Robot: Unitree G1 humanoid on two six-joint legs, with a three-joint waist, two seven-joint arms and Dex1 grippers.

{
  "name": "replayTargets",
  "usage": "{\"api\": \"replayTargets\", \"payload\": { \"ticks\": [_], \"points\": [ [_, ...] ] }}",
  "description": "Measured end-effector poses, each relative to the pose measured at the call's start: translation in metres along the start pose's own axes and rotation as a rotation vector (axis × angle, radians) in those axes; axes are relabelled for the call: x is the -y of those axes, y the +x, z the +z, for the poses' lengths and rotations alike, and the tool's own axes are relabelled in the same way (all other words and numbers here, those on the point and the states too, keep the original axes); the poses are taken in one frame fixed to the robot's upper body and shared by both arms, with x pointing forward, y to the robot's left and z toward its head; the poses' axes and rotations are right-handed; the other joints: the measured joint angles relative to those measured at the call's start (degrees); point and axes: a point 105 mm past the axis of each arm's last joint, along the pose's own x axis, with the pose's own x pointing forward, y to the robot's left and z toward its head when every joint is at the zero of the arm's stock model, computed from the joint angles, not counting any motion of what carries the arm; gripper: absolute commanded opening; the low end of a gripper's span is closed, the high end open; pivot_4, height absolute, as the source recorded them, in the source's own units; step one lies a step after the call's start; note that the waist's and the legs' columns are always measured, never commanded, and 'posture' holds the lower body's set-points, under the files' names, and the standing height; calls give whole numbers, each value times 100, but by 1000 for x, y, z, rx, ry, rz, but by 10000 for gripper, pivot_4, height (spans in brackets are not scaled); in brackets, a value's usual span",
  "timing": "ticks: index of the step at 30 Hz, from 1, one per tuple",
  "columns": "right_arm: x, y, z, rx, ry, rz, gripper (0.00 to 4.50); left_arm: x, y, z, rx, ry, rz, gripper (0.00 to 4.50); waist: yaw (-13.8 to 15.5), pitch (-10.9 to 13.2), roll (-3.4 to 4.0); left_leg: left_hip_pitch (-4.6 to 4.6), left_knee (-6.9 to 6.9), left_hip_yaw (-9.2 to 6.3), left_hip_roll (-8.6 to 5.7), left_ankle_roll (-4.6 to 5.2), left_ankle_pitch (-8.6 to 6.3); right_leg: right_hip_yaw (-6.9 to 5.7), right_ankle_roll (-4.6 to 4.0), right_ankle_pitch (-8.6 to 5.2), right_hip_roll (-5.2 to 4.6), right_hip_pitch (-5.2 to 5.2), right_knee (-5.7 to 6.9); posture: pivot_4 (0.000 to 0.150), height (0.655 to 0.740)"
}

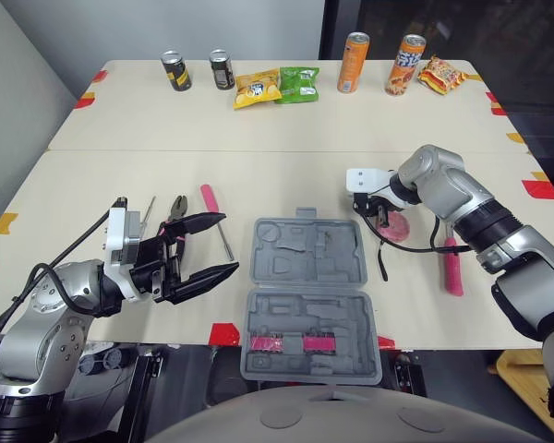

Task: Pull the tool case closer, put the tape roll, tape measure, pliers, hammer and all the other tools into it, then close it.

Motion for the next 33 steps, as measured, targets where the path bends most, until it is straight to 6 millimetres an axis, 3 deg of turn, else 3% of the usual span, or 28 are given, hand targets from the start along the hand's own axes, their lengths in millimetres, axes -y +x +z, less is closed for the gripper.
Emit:
{"api": "replayTargets", "payload": {
  "ticks": [4,6,9,11,14,18,23,33],
  "points": [
    [0,-9,10,4,-70,11,335,-1,-1,0,16,-9,26,45000,-15,1,1,-1,0,2,4,-1,0,0,0,0,3,-3,1,1500,7400],
    [0,-25,28,19,-150,7,335,-3,-6,1,27,-16,63,45000,-32,2,1,-2,0,3,11,-5,0,0,0,0,10,-4,2,1500,7400],
    [-12,-52,84,127,-294,18,335,-6,-25,-3,11,-26,149,45000,-77,0,-1,4,-1,2,42,-26,-2,0,0,0,38,-4,3,1500,7400],
    [-25,-57,115,196,-380,43,335,-6,-36,-7,2,-41,189,45000,-55,0,-1,9,-1,1,60,-36,-2,-2,-1,0,55,-4,5,1500,7400],
    [-43,-52,146,260,-440,100,335,-5,-47,-11,-4,-59,234,45000,8,-1,-3,19,-3,0,70,-54,-3,-6,-7,-2,63,-1,9,1500,7400],
    [-66,-21,179,291,-477,196,335,-3,-61,-15,-14,-89,277,45000,-8,-1,-3,25,-6,6,70,-73,-5,0,-12,-5,65,1,7,1500,7400],
    [-67,10,181,249,-445,220,335,-2,-79,-25,-35,-134,321,45000,-1,2,-10,23,-5,11,68,-83,-7,3,-14,-4,63,2,-4,1500,7400],
    [-67,27,177,217,-421,235,335,1,-88,-28,-49,-139,313,45000,-34,3,-10,34,-22,9,74,-99,-9,3,-14,-4,72,2,4,1500,7400]
  ]
}}
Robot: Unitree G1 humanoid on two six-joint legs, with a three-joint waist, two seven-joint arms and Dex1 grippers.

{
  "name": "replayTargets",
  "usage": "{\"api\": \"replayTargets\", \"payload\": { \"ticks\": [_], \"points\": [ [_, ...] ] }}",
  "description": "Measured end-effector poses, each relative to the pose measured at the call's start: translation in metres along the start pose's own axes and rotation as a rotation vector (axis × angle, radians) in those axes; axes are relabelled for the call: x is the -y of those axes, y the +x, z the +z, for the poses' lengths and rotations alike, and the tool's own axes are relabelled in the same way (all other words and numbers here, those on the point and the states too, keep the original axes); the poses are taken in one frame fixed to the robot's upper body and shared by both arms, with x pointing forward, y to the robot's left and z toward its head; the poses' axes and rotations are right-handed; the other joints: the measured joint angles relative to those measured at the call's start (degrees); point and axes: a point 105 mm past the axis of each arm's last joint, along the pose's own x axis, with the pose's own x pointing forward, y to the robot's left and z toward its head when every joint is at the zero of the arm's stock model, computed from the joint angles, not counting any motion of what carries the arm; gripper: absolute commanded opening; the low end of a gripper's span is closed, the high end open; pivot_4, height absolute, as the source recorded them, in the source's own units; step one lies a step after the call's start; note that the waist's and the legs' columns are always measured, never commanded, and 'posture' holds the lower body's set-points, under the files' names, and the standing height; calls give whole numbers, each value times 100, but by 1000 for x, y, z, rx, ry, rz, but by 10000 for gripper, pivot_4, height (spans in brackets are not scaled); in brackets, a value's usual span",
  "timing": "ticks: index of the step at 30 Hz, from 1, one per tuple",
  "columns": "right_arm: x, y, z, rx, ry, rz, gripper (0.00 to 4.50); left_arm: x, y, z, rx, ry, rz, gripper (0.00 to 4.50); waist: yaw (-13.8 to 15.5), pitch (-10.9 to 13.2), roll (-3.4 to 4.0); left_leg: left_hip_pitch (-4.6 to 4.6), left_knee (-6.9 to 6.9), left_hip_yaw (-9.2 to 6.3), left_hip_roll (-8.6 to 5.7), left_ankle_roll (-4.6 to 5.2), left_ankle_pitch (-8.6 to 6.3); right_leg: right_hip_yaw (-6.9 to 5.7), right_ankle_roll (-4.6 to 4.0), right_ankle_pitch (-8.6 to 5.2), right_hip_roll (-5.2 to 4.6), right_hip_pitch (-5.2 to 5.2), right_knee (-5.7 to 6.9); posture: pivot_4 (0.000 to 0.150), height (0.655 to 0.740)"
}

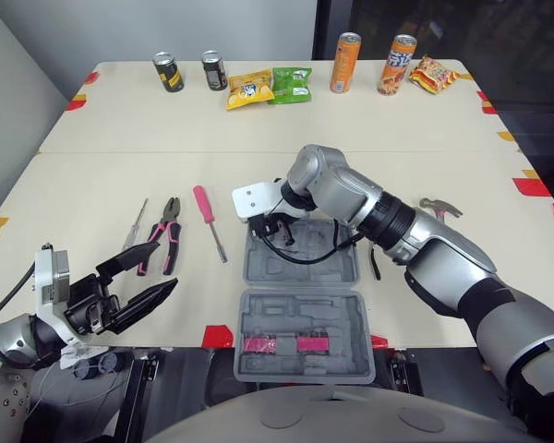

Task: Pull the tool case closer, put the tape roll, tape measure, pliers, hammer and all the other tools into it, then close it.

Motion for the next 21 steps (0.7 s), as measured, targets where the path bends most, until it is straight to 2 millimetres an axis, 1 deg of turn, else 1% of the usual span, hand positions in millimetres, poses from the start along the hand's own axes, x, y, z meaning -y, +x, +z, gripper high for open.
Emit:
{"api": "replayTargets", "payload": {
  "ticks": [4,8,12,21],
  "points": [
    [0,4,-1,-7,9,4,335,-2,0,1,2,15,-9,45000,3,0,0,0,0,0,1,-1,1,0,0,0,2,0,0,1500,7400],
    [-4,14,-5,-13,24,22,335,-4,-1,0,1,14,-3,45000,2,0,0,-1,0,1,1,-1,1,1,0,0,2,0,-2,1500,7400],
    [-3,17,-8,-17,40,21,335,-5,-2,0,0,17,-6,45000,3,-1,-1,0,0,0,1,-1,1,0,0,0,2,0,-1,1500,7400],
    [0,21,-7,-11,45,-3,30891,-5,-3,-1,-15,26,-14,45000,4,0,0,0,0,0,2,-2,2,0,0,0,2,0,-1,1500,7400]
  ]
}}
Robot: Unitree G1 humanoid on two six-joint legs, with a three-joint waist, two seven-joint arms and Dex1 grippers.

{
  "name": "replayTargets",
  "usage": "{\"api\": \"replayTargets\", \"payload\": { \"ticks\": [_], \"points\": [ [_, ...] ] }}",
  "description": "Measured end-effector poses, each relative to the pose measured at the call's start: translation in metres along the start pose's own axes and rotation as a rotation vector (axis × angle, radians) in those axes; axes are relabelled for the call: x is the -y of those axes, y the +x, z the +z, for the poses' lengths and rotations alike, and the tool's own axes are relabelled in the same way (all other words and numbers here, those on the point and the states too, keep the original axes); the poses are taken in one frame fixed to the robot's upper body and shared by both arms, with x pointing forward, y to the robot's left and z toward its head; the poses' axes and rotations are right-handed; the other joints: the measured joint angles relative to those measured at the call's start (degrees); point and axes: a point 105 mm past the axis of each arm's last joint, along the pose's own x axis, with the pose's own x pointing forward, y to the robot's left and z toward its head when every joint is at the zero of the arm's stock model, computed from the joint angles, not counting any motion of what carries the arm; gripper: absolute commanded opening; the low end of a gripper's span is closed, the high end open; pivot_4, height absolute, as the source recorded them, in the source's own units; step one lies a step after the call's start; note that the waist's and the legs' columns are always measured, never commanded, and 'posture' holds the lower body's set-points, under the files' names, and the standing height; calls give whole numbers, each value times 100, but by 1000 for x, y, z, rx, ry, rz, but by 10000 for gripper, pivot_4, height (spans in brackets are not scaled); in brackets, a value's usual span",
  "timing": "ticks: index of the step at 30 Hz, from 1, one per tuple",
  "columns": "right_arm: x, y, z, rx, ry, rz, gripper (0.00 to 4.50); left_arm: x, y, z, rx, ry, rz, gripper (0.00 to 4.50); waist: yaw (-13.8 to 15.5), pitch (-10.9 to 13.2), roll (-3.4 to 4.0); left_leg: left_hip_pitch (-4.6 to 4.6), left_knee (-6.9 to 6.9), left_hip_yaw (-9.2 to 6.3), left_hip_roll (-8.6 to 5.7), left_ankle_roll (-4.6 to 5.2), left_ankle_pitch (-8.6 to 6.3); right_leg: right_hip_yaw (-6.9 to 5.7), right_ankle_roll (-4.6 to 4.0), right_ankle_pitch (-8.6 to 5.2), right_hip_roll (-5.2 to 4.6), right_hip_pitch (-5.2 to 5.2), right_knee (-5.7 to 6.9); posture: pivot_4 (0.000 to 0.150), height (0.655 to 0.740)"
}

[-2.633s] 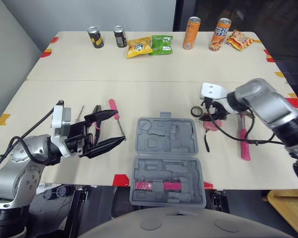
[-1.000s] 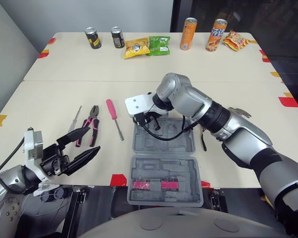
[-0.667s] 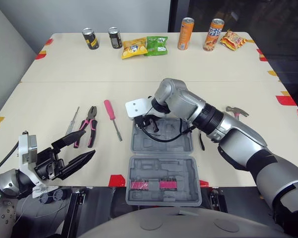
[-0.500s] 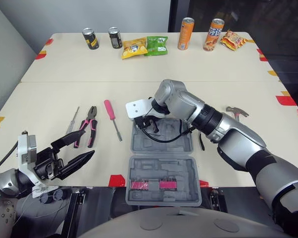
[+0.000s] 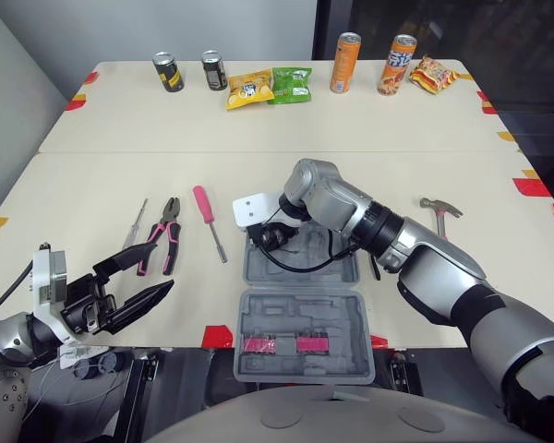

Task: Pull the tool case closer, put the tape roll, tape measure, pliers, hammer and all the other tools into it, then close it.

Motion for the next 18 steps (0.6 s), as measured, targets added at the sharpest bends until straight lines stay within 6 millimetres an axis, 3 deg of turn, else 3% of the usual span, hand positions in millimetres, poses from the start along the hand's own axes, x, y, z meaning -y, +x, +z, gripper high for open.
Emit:
{"api": "replayTargets", "payload": {
  "ticks": [6,10,14,18],
  "points": [
    [0,-24,5,131,61,-20,30891,0,-1,-2,-9,-2,5,45000,23,-1,-2,-1,1,0,0,0,0,1,0,0,0,1,-2,1500,7400],
    [-15,-45,13,407,104,-39,30891,-1,0,-5,5,-18,28,45000,55,-9,-16,0,1,1,0,-1,1,1,1,0,0,3,-5,1500,7400],
    [-21,-43,5,569,186,-92,30891,0,3,-8,12,-30,36,45000,50,-12,-20,6,1,1,0,-5,-2,2,1,1,0,3,3,1500,7400],
    [-18,-34,0,611,253,-147,19367,0,6,-9,18,-37,35,45000,20,-12,-20,9,-7,-1,6,-8,0,1,0,0,8,2,5,1500,7400]
  ]
}}
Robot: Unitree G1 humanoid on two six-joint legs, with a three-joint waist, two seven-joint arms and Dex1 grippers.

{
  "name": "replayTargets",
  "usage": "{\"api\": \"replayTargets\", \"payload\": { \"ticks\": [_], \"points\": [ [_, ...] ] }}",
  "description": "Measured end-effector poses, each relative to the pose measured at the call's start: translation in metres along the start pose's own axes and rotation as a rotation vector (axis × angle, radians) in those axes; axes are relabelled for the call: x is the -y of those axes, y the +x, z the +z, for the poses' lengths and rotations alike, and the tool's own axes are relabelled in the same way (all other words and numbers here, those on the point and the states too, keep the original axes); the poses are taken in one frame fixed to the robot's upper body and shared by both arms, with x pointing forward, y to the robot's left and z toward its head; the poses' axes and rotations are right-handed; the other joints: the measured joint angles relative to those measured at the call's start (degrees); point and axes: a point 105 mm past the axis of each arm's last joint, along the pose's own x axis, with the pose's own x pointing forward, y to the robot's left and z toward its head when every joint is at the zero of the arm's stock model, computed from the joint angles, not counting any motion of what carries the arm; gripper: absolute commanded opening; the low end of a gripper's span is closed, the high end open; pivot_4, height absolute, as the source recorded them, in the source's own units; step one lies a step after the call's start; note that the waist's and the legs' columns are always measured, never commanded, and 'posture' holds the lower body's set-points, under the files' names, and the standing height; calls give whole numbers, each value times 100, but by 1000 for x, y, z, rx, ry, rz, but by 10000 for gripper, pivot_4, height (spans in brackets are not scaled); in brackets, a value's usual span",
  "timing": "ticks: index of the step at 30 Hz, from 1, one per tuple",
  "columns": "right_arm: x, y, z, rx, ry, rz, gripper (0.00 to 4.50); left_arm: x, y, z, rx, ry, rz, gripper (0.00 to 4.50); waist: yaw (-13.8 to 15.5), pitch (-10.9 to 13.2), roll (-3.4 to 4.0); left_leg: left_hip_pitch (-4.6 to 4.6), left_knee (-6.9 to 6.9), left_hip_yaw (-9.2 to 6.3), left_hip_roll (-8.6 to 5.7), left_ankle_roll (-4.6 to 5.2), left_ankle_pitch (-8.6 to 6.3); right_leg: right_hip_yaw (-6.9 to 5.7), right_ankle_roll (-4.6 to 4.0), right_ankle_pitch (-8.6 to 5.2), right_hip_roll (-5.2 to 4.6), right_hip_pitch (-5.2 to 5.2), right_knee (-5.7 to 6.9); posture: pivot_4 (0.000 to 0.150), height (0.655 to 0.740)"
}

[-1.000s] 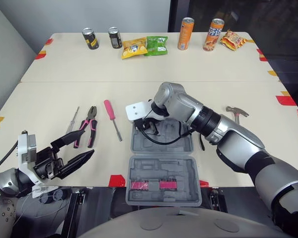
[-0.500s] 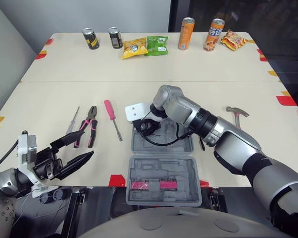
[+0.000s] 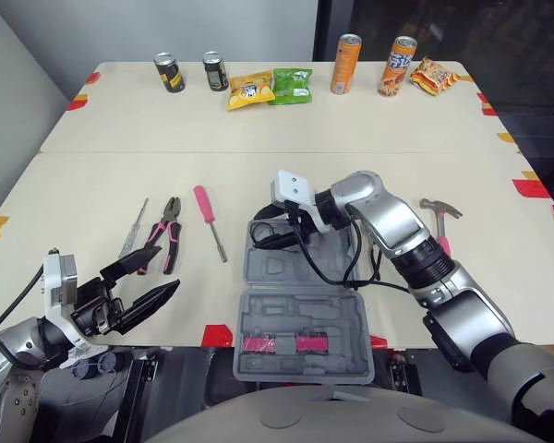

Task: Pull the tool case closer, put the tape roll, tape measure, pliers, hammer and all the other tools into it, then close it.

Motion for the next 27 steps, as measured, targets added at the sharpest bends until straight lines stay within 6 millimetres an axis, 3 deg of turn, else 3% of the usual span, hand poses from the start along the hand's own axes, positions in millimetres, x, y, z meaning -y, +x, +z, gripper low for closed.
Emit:
{"api": "replayTargets", "payload": {
  "ticks": [1,10,17,27],
  "points": [
    [2,4,-2,10,8,-14,16265,0,1,1,1,0,-1,45000,-2,0,0,0,-1,0,2,-1,1,0,-1,0,2,-1,0,1500,7400],
    [12,16,-14,27,3,-74,16265,0,7,4,-22,-2,-7,45000,-1,0,0,-4,1,1,2,0,1,0,-1,0,3,0,-7,1500,7400],
    [18,28,-43,-11,42,-90,16265,6,18,14,-25,13,-5,45000,-8,1,1,-4,1,0,2,0,1,-1,-2,0,3,0,-5,1500,7400],
    [22,26,-48,-29,-25,-59,16265,10,29,22,-29,18,11,45000,-7,-32,6,2,2,-2,2,1,2,-1,-3,-1,2,9,-5,1500,7400]
  ]
}}
